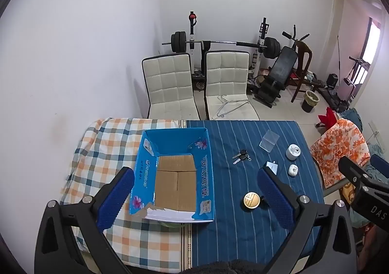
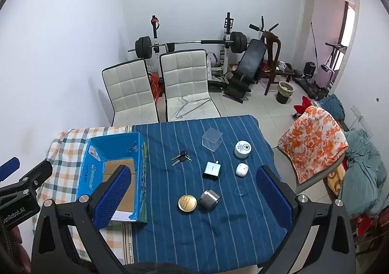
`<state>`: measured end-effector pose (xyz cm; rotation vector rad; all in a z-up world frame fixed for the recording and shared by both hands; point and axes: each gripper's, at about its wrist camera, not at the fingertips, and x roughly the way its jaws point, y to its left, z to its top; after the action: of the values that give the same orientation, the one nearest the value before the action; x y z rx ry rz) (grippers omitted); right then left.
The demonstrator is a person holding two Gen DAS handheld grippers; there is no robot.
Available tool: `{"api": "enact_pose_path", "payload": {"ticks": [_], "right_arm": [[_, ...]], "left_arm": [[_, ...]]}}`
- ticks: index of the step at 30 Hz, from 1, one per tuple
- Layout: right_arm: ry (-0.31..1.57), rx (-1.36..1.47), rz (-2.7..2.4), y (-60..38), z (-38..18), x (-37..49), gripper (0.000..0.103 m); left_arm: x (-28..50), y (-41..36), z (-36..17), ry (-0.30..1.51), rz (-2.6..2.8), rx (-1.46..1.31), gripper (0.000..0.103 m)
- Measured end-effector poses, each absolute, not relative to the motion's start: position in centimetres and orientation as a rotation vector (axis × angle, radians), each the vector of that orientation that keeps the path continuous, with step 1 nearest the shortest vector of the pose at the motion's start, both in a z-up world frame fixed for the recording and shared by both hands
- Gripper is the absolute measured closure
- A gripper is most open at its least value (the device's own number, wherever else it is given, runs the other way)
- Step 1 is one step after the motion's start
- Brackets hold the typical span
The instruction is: Organize rigid objects
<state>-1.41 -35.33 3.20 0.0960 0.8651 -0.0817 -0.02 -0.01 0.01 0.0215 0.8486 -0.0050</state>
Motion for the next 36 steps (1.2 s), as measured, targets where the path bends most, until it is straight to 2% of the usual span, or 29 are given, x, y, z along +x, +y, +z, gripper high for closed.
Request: {"api": "enact_pose_path", "payload": {"ticks": [36], "right_arm": [[0.873,0.105,-0.084,-35.2,3.0,-0.9,0.000]], "left_arm": [[0.2,-1.4,1.1,0.840,-0.007,0.016,0.000]]}}
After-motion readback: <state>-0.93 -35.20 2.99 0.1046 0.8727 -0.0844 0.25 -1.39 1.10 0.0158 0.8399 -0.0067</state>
